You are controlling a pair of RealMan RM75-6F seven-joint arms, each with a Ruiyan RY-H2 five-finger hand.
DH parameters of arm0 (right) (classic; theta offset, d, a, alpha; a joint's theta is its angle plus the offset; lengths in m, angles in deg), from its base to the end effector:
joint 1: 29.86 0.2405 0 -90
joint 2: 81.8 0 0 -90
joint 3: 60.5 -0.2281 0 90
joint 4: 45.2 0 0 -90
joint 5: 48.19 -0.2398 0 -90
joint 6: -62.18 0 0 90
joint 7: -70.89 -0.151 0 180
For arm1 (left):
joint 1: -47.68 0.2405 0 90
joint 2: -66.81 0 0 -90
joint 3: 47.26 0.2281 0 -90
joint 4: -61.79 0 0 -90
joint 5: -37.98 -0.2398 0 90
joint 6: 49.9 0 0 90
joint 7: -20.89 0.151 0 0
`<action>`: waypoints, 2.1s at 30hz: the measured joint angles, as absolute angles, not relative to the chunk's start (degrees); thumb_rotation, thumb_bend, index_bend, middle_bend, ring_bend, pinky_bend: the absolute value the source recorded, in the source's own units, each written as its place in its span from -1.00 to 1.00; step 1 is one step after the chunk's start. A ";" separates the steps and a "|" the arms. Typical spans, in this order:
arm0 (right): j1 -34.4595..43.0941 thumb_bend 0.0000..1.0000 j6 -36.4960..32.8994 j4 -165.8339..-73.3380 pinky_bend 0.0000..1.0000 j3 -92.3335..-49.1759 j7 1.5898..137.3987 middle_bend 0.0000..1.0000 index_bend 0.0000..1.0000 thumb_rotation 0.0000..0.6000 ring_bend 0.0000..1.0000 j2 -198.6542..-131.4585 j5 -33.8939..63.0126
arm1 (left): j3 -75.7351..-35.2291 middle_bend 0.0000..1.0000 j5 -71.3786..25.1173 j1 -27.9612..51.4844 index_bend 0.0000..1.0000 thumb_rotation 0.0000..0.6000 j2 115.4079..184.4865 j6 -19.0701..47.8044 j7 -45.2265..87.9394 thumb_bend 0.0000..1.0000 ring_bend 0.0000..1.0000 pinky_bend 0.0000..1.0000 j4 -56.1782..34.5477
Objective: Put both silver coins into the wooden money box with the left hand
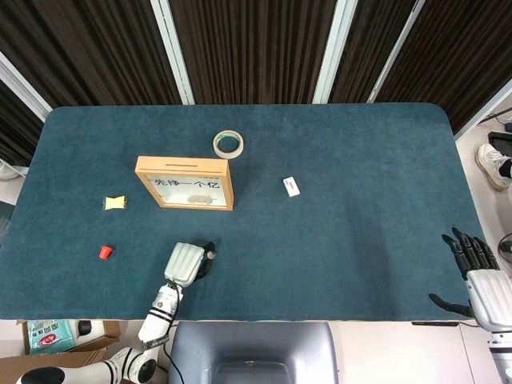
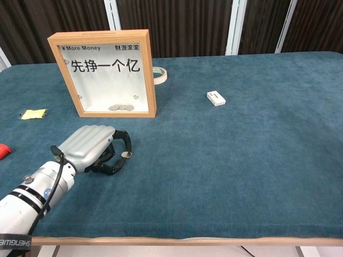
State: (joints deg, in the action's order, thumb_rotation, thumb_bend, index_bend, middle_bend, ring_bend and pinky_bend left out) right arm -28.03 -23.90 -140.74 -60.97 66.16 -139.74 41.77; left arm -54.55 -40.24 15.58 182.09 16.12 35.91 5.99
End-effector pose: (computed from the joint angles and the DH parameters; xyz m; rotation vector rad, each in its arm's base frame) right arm -0.2994 -0.1623 0.1389 1.4144 -0.9518 0.9086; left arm -0.1578 0.2921 -0.1329 -1.7532 -0.8816 -0.9753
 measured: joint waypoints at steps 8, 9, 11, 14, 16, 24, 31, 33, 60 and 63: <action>-28.03 -0.80 -23.84 -140.78 -1.00 -60.99 66.37 -1.00 -1.00 1.00 -1.00 -139.78 41.79 | -54.85 1.00 -40.17 15.43 -0.05 1.00 182.41 15.78 35.52 -0.21 1.00 1.00 6.94; -28.04 -0.80 -23.85 -140.78 -1.00 -61.00 66.39 -1.00 -1.00 1.00 -1.00 -139.79 41.79 | -54.86 1.00 -40.18 15.43 -0.03 1.00 182.43 15.78 35.46 -0.21 1.00 1.00 6.99; -28.04 -0.80 -23.82 -140.80 -1.00 -60.99 66.44 -1.00 -1.00 1.00 -1.00 -139.81 41.80 | -54.92 1.00 -40.21 15.41 -0.01 1.00 182.48 15.80 35.38 -0.21 1.00 1.00 7.21; -28.02 -0.80 -23.74 -140.81 -1.00 -60.96 66.58 -1.00 -1.00 1.00 -1.00 -139.85 41.85 | -55.04 1.00 -40.29 15.41 0.03 1.00 182.62 15.96 35.11 -0.21 1.00 1.00 7.51; -28.00 -0.80 -23.69 -140.81 -1.00 -60.94 66.68 -1.00 -1.00 1.00 -1.00 -139.87 41.89 | -55.25 1.00 -40.31 15.31 0.05 1.00 182.74 16.00 34.77 -0.21 1.00 1.00 7.79; -27.94 -0.80 -23.47 -140.86 -1.00 -60.97 66.92 -1.00 -1.00 1.00 -1.00 -139.94 41.74 | -55.48 1.00 -40.84 15.21 0.06 1.00 182.91 16.70 33.59 -0.22 1.00 1.00 8.30; -27.92 -0.80 -23.37 -140.91 -1.00 -60.98 66.99 -1.00 -1.00 1.00 -1.00 -139.97 41.68 | -55.48 1.00 -41.15 15.37 0.06 1.00 182.81 17.29 33.32 -0.22 1.00 1.00 8.33; -27.92 -0.80 -23.37 -140.90 -1.00 -60.99 66.99 -1.00 -1.00 1.00 -1.00 -139.97 41.67 | -55.63 1.00 -41.17 15.24 0.07 1.00 182.79 17.28 33.27 -0.21 1.00 1.00 8.40; -27.92 -0.80 -23.22 -140.81 -1.00 -61.17 67.06 -1.00 -1.00 1.00 -1.00 -139.93 41.29 | -56.57 1.00 -42.68 15.41 0.30 1.00 178.73 20.57 32.79 0.02 1.00 1.00 3.79; -27.80 -0.80 -22.91 -140.93 -1.00 -61.13 67.54 -1.00 -1.00 1.00 -1.00 -140.04 41.24 | -57.56 1.00 -42.89 15.66 0.31 1.00 174.37 21.73 33.49 0.01 1.00 1.00 -2.21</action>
